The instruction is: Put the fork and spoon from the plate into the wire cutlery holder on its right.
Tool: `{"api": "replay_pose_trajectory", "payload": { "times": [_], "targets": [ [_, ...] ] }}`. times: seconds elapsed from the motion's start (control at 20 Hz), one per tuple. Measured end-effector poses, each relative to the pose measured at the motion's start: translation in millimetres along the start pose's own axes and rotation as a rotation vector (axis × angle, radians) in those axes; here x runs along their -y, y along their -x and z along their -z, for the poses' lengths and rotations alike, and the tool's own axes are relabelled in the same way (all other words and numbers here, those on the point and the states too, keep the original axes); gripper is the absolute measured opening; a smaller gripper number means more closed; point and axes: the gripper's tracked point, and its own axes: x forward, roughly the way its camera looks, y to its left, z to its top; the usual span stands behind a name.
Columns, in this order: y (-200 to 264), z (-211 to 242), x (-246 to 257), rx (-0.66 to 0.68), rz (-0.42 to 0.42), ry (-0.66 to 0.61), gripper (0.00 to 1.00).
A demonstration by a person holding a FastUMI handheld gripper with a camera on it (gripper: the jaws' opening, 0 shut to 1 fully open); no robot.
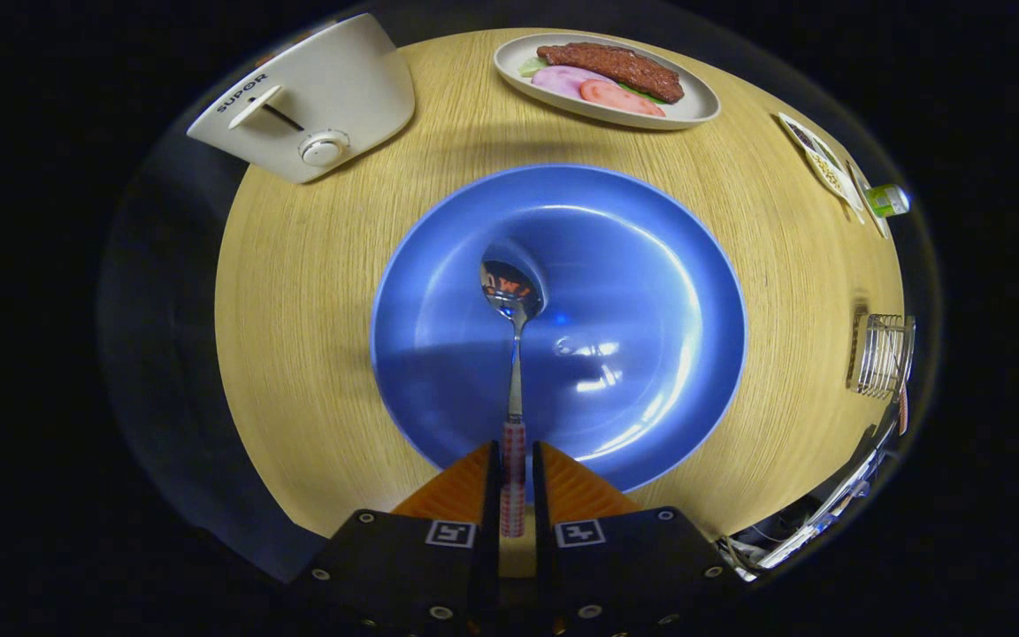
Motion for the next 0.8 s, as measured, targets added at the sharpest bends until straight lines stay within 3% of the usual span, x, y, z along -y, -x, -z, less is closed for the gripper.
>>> {"api": "replay_pose_trajectory", "payload": {
  "times": [0.1, 0.2, 0.45, 0.8],
  "targets": [
    [1, -1, 4, 0.012, 0.008, 0.04, 0.14],
    [3, 3, -2, 0.0, -0.037, 0.079, 0.09],
    [30, -1, 16, 0.052, -0.106, 0.128, 0.09],
    [90, 1, 135, 0.135, -0.076, 0.087, 0.08]
  ]
}}
